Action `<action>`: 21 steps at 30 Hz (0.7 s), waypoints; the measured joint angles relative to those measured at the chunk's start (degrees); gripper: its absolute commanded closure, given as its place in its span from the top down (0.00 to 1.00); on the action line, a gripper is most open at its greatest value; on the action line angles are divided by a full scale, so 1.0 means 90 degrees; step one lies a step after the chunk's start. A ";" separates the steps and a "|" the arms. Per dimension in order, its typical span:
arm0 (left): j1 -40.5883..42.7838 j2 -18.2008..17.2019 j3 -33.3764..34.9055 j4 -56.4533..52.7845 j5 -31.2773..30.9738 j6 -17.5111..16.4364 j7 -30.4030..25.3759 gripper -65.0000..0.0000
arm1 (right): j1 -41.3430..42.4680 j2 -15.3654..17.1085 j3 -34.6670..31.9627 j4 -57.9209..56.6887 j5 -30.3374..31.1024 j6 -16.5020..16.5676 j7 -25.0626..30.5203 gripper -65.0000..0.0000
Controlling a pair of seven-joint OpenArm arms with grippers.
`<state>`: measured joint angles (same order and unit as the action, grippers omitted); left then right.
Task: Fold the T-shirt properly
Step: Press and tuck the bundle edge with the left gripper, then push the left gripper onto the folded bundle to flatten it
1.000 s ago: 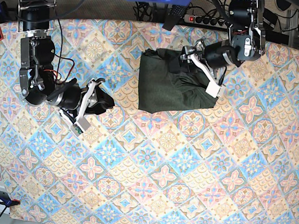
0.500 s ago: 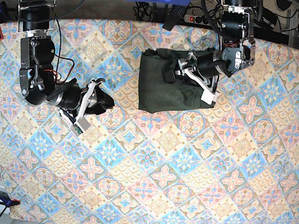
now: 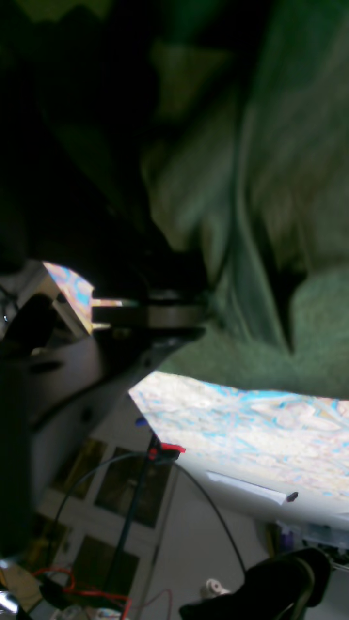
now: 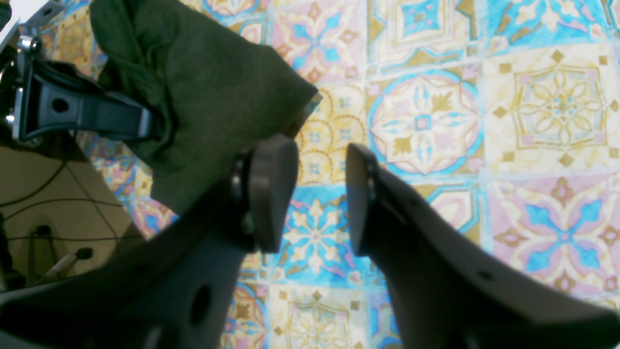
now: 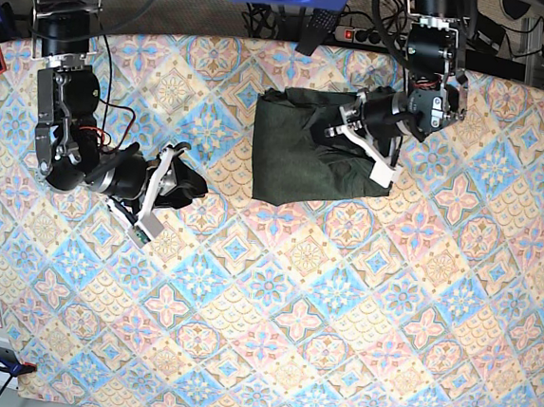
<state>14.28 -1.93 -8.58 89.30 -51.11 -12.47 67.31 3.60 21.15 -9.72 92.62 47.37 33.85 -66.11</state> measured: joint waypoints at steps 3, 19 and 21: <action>0.0228 -0.0197 -0.0134 0.0000 -0.0342 0.0002 -0.0015 0.00 | 0.0002 -0.0002 0.0000 0.0000 0.0005 0.0000 0.0002 0.31; 0.1192 -0.0544 -0.0680 0.1889 -0.0488 -0.0024 0.0046 0.00 | -0.0010 -0.0002 0.0002 0.0000 -0.0017 0.0000 0.0002 0.31; 0.1127 -0.0573 -0.0486 0.1979 -0.0466 -0.0017 0.0056 0.00 | -0.0010 0.0000 0.0002 0.0000 -0.0010 0.0000 0.0002 0.31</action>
<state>24.43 -7.09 -12.95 107.11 -55.31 -12.62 67.81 3.51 21.15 -9.69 92.62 47.29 33.85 -66.08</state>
